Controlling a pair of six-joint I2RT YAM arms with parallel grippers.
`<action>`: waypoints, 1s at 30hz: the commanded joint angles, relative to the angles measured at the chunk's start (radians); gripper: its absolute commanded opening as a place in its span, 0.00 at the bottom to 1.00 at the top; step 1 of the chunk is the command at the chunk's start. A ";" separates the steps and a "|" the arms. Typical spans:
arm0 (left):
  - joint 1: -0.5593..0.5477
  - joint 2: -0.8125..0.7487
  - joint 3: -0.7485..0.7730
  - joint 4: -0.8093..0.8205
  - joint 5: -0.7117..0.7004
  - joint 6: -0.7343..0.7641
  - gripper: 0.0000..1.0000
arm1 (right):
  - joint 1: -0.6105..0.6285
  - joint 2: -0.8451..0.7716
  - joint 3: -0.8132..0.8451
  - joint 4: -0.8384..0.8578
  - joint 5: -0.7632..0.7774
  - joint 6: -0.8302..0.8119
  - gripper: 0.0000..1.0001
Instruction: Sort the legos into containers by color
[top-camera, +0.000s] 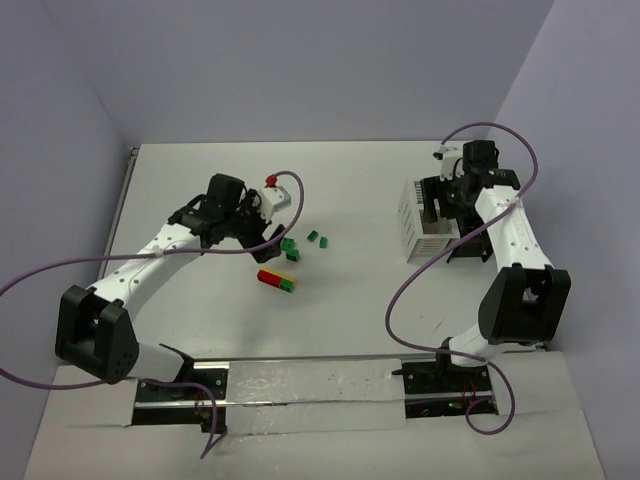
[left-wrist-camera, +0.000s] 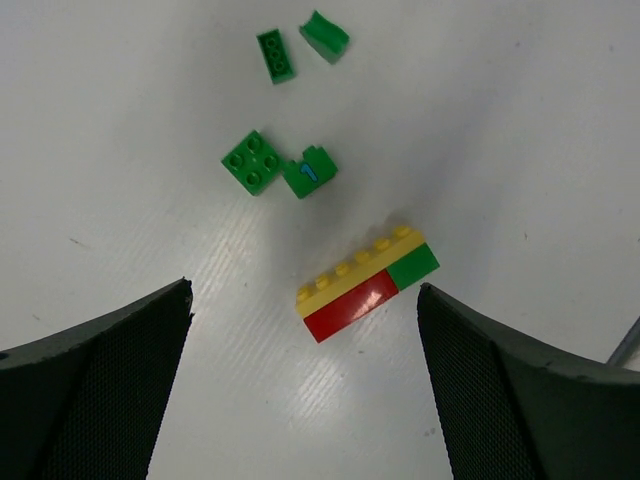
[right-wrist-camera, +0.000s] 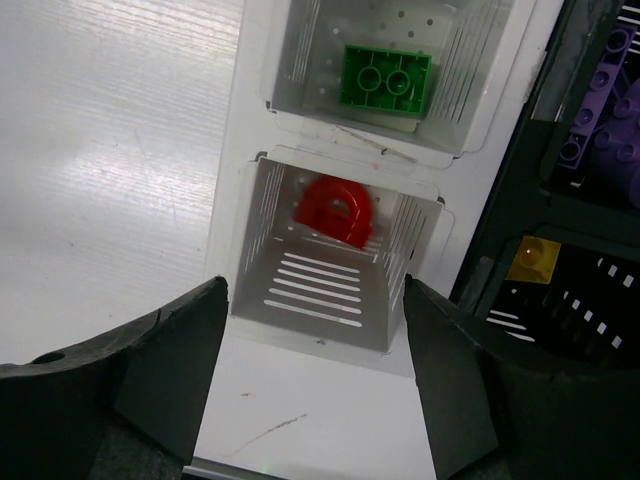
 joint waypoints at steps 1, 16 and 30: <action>0.008 -0.053 -0.081 -0.046 0.088 0.167 0.97 | 0.027 -0.042 0.019 0.007 -0.007 0.010 0.80; 0.093 0.069 -0.161 -0.153 0.351 0.871 0.89 | 0.125 -0.095 0.152 -0.095 -0.197 0.067 1.00; 0.074 0.197 -0.206 0.123 0.257 0.858 0.70 | 0.137 -0.089 0.052 -0.096 -0.542 0.123 1.00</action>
